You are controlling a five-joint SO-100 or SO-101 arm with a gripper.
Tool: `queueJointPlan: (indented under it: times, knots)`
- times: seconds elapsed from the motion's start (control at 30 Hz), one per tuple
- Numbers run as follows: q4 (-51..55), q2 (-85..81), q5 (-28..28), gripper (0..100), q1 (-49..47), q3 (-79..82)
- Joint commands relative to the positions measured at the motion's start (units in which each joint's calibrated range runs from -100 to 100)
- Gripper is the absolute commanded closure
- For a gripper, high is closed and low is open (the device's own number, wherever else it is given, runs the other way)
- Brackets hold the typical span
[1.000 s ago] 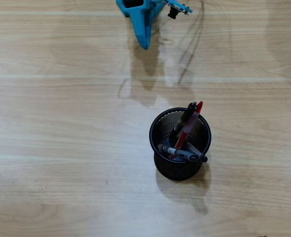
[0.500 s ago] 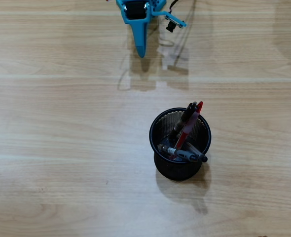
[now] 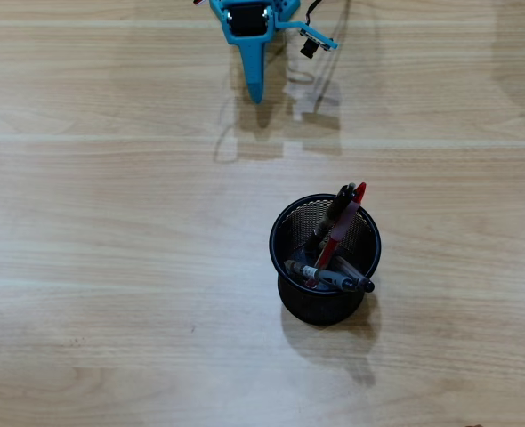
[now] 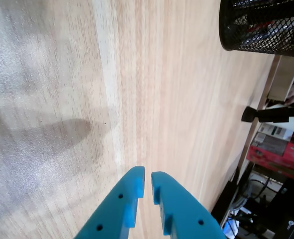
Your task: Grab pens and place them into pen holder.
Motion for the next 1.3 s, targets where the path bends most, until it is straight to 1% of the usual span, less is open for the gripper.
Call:
queueJointPlan:
  times: [0.0, 1.27]
  knots:
    - [-0.40, -0.68, 0.01, 97, 0.80, 0.52]
    - [-0.40, -0.68, 0.06, 97, 0.70, 0.52]
